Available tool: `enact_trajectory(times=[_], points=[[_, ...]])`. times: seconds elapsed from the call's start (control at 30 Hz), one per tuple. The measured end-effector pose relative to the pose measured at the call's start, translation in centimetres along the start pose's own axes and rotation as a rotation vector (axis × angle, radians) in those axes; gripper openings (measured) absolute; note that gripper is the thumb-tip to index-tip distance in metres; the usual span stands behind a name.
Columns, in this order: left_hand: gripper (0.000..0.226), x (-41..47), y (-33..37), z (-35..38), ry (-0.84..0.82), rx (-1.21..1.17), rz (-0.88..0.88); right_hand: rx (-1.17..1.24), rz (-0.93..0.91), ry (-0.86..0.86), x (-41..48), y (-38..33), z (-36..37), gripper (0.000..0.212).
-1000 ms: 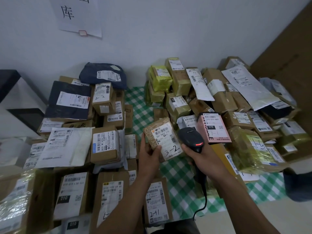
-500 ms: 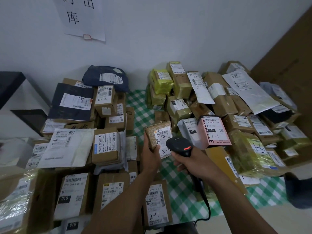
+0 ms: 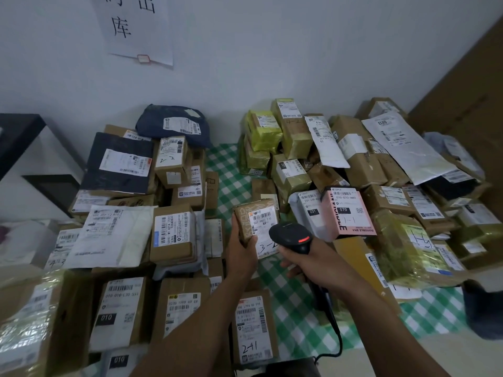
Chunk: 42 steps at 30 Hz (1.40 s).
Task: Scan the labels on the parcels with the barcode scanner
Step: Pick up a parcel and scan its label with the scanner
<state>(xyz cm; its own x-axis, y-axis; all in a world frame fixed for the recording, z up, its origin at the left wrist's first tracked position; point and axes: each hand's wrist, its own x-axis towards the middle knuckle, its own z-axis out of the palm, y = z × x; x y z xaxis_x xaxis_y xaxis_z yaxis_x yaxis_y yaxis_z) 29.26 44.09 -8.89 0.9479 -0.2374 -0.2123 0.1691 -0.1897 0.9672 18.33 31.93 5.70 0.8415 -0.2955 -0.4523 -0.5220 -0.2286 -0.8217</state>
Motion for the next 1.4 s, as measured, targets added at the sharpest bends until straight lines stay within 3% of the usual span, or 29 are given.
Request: enact_trajectory(times=[0.17,0.3,0.5,0.63,0.77,0.87,1.13,1.27,1.4], points=[[0.086,0.0,-2.1,-2.8,-0.164,0.148,-0.049,0.042,0.005,0.002,-0.1,1.1,-0.4,0.034],[0.082,0.0,-3.2,-3.2,-0.228,0.275,-0.15,0.032,0.014,-0.022,-0.2,1.4,-0.1,0.02],[0.077,1.3,-4.1,-2.0,-0.244,0.477,-0.278,0.061,0.037,-0.027,0.3,1.8,0.3,0.016],[0.102,-0.1,-2.3,-1.2,-0.254,0.789,-0.12,0.076,0.05,-0.015,0.6,2.1,0.0,0.021],[0.085,0.8,-2.5,0.0,-0.323,0.901,0.118,0.096,0.064,-0.015,0.7,2.4,-0.3,0.024],[0.097,1.6,-3.6,0.1,-0.447,0.951,0.054,0.116,0.07,-0.005,0.9,2.7,-0.5,0.023],[0.107,3.9,-3.9,-0.4,-0.452,0.991,0.099,0.196,0.089,0.078,2.9,3.2,-2.0,0.021],[0.082,5.9,-2.9,1.4,-0.368,0.961,0.164,0.213,0.116,0.113,5.8,3.2,-2.7,0.021],[0.034,11.2,-2.1,4.2,-0.323,0.631,0.097,0.319,0.152,0.123,9.3,3.1,-3.3,0.025]])
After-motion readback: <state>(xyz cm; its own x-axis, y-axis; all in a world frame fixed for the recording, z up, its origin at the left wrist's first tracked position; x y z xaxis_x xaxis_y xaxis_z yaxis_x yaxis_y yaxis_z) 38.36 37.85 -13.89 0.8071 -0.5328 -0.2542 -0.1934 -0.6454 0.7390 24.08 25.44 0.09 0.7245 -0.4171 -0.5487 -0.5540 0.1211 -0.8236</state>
